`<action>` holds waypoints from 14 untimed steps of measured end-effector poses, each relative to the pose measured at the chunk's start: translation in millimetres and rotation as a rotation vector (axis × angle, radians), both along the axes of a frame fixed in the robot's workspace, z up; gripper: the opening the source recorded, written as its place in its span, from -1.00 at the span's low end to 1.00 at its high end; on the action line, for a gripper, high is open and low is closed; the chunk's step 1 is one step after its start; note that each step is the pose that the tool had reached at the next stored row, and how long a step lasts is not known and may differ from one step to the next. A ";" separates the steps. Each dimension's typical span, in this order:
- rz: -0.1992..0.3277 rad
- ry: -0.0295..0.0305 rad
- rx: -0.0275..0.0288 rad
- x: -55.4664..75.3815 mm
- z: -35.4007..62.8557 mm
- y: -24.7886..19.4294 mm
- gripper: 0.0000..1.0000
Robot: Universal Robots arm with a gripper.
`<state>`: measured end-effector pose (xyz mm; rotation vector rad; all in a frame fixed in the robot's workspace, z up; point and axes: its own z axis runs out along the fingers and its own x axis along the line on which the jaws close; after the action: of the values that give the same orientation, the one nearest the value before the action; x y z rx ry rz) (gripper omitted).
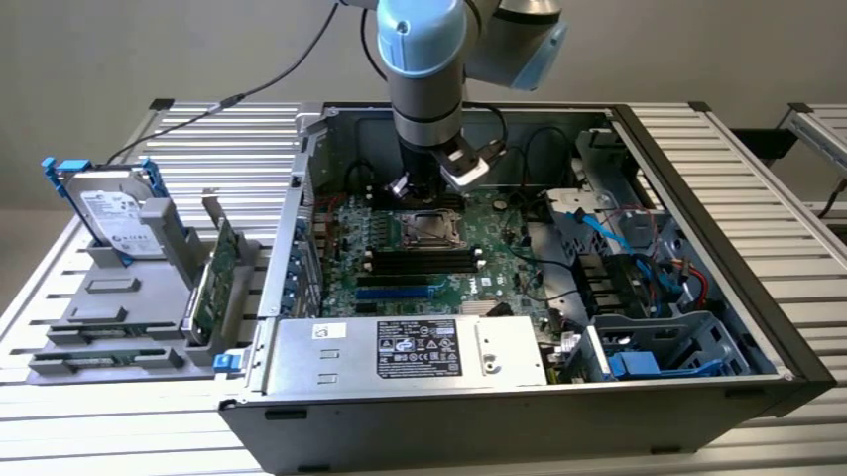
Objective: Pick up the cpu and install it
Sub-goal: 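Install the first cpu locking lever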
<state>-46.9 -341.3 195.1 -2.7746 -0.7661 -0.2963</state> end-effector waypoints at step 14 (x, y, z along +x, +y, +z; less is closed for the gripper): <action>-0.019 0.0000 0.0078 0.2 -2.0 -0.2 -0.79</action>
<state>-46.8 -341.5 193.1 -2.7759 -0.7377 -0.3022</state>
